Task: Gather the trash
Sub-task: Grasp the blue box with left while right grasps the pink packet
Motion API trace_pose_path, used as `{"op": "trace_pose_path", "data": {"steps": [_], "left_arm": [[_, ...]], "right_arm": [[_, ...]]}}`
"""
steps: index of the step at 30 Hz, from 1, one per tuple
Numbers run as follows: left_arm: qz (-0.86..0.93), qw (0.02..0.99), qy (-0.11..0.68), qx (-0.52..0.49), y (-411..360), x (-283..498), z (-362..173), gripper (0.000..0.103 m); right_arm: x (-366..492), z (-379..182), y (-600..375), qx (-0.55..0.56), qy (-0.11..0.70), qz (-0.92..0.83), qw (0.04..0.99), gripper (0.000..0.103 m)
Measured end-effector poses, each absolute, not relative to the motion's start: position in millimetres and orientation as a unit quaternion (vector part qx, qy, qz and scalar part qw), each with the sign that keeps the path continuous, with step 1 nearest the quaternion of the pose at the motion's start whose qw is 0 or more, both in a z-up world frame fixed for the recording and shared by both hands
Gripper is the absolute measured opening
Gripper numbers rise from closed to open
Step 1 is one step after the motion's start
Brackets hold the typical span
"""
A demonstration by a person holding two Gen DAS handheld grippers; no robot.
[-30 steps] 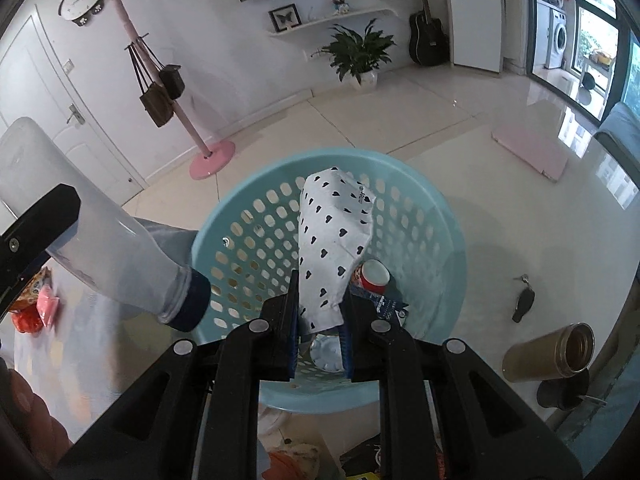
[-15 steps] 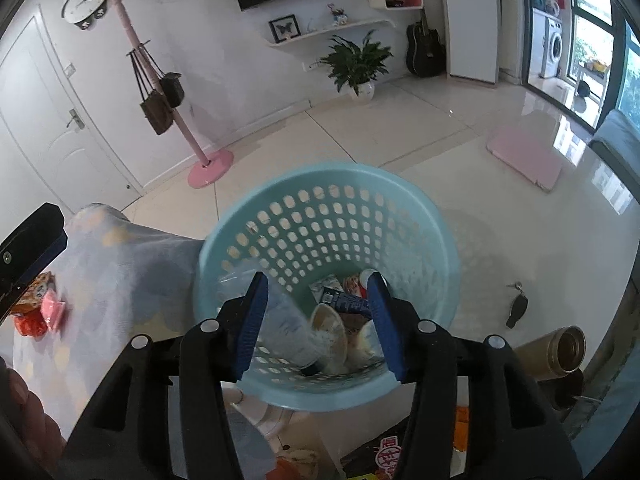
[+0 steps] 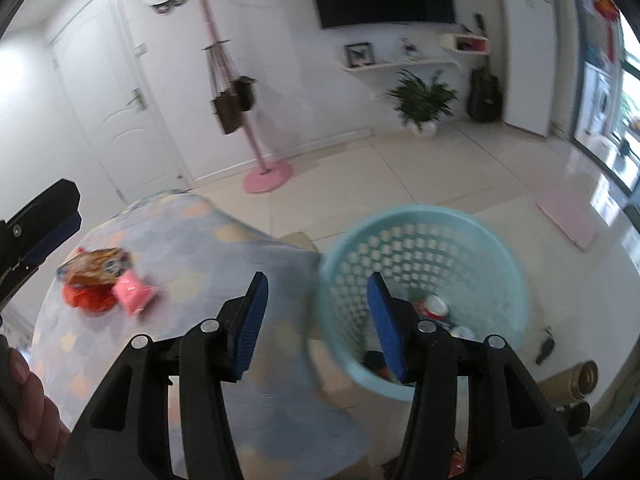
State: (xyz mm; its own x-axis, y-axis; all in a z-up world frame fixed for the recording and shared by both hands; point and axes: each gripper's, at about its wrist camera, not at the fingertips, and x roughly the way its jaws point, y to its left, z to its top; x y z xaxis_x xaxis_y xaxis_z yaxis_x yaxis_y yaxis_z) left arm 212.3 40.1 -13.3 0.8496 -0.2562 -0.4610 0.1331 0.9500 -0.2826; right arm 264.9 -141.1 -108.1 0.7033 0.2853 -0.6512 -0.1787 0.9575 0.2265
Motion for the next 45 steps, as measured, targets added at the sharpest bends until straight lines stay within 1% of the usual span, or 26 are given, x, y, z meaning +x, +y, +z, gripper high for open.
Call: {"op": "trace_pose_path", "data": {"steps": [10, 11, 18, 20, 24, 26, 30, 35, 38, 40, 42, 45], "left_arm": [[-0.003, 0.957, 0.238, -0.166, 164, 179, -5, 0.064], [0.002, 0.955, 0.238, -0.176, 176, 178, -7, 0.062], [0.009, 0.94, 0.264, -0.215, 230, 190, -22, 0.062], [0.011, 0.933, 0.281, -0.223, 239, 202, -30, 0.056], [0.017, 0.92, 0.314, -0.232, 249, 222, -52, 0.049], [0.025, 0.915, 0.326, -0.238, 251, 228, -63, 0.042], [0.034, 0.904, 0.342, -0.255, 256, 234, -78, 0.042], [0.039, 0.899, 0.357, -0.249, 251, 240, -88, 0.042], [0.046, 0.9, 0.358, -0.245, 248, 234, -87, 0.027], [0.038, 0.902, 0.348, -0.253, 248, 226, -84, 0.022], [0.028, 0.905, 0.336, -0.258, 245, 214, -81, 0.019], [0.02, 0.916, 0.318, -0.243, 236, 192, -69, 0.016]], "right_arm": [[263, -107, -30, 0.026, 0.364, 0.241, 0.899, 0.048], [265, -108, -20, 0.024, 0.366, 0.252, 0.895, 0.048], [276, -130, 34, -0.009, 0.378, 0.284, 0.881, 0.048], [282, -137, 44, -0.017, 0.385, 0.283, 0.878, 0.048], [292, -148, 52, -0.014, 0.399, 0.288, 0.871, 0.048], [293, -155, 54, -0.012, 0.404, 0.289, 0.868, 0.048], [292, -157, 57, -0.023, 0.398, 0.286, 0.871, 0.048], [293, -160, 69, -0.053, 0.401, 0.282, 0.87, 0.05], [293, -162, 71, -0.062, 0.402, 0.285, 0.868, 0.05], [291, -161, 71, -0.065, 0.398, 0.284, 0.87, 0.041], [289, -162, 72, -0.067, 0.394, 0.282, 0.872, 0.038], [289, -160, 67, -0.059, 0.39, 0.287, 0.873, 0.036]]}}
